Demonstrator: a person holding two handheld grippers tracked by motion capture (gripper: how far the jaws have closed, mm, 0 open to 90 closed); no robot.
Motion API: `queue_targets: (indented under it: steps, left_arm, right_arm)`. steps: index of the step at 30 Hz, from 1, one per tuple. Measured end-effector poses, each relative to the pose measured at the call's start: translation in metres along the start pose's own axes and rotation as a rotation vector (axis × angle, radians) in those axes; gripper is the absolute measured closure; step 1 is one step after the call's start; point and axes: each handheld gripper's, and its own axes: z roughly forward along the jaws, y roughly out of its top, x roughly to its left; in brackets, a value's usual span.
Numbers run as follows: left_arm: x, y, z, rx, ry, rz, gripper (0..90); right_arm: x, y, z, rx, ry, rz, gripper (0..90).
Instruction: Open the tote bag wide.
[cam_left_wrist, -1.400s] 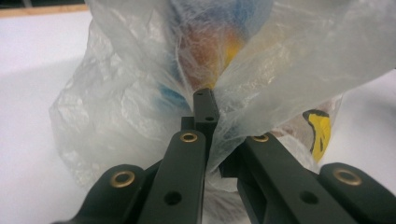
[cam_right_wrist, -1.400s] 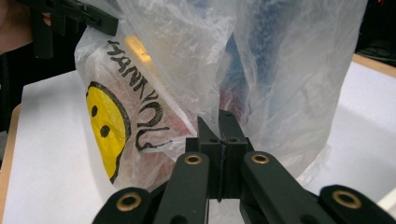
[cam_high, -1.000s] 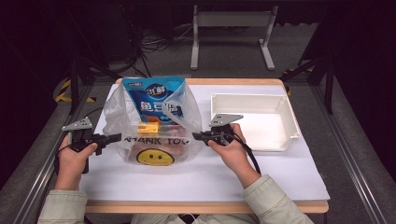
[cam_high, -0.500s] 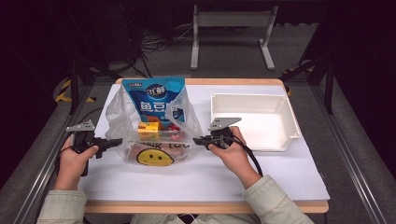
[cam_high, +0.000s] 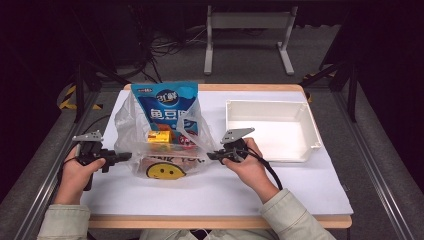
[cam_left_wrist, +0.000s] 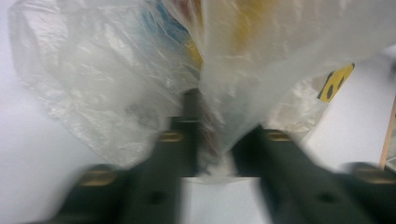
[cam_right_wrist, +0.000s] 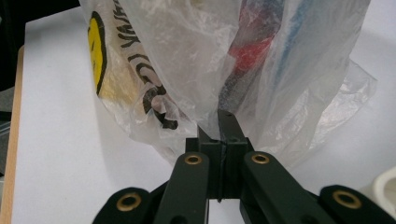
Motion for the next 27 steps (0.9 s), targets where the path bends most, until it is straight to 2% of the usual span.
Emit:
queue_targets:
  steps: [2, 5, 8, 10, 11, 12, 14, 16, 17, 18, 19, 20, 21, 23, 25, 27]
  left_arm:
    - [-0.006, 0.004, -0.008, -0.033, 0.017, 0.015, 39.7]
    - [-0.017, 0.011, -0.019, -0.08, 0.049, 0.075, 20.1]
    - [-0.03, 0.019, -0.03, -0.145, 0.081, 0.14, 12.8]
    - [-0.039, 0.025, -0.036, -0.21, 0.101, 0.155, 12.5]
    - [-0.039, 0.025, -0.036, -0.21, 0.101, 0.155, 12.6]
    - [-0.042, 0.028, -0.038, -0.235, 0.112, 0.161, 12.6]
    - [-0.045, 0.031, -0.04, -0.278, 0.126, 0.151, 15.6]
    - [-0.045, 0.033, -0.041, -0.316, 0.138, 0.148, 24.0]
    - [-0.045, 0.033, -0.041, -0.316, 0.138, 0.148, 31.7]
    - [-0.044, 0.034, -0.041, -0.324, 0.151, 0.147, 31.7]
    - [-0.043, 0.034, -0.04, -0.318, 0.164, 0.145, 52.0]
    - [-0.043, 0.034, -0.04, -0.318, 0.164, 0.145, 58.5]
    - [-0.042, 0.033, -0.039, -0.309, 0.174, 0.143, 58.5]
    - [-0.038, 0.032, -0.036, -0.276, 0.189, 0.132, 70.2]
    - [-0.034, 0.03, -0.031, -0.256, 0.178, 0.12, 76.5]
    - [-0.03, 0.027, -0.026, -0.217, 0.189, 0.117, 78.1]
  right_arm:
    - [0.001, 0.0, -0.001, 0.001, 0.003, 0.0, 90.0]
    - [0.002, 0.001, -0.001, -0.001, 0.007, -0.005, 90.0]
    - [0.005, 0.002, -0.001, -0.004, 0.01, -0.011, 90.0]
    - [0.006, 0.003, -0.002, -0.006, 0.009, -0.011, 90.0]
    - [0.006, 0.003, -0.002, -0.006, 0.009, -0.011, 90.0]
    - [0.006, 0.003, -0.003, -0.009, 0.01, -0.015, 90.0]
    - [0.006, 0.004, -0.004, -0.013, 0.01, -0.014, 90.0]
    - [0.006, 0.004, -0.005, -0.02, 0.011, -0.016, 90.0]
    - [0.006, 0.004, -0.005, -0.02, 0.011, -0.016, 90.0]
    - [0.007, 0.004, -0.006, -0.025, 0.012, -0.015, 90.0]
    - [0.007, 0.005, -0.008, -0.031, 0.01, -0.017, 90.0]
    - [0.007, 0.005, -0.008, -0.035, 0.009, -0.018, 90.0]
    - [0.007, 0.005, -0.008, -0.035, 0.009, -0.018, 90.0]
    - [0.007, 0.005, -0.009, -0.036, 0.009, -0.017, 90.0]
    - [0.007, 0.004, -0.009, -0.031, 0.006, -0.015, 90.0]
    - [0.007, 0.003, -0.009, -0.029, 0.006, -0.014, 90.0]
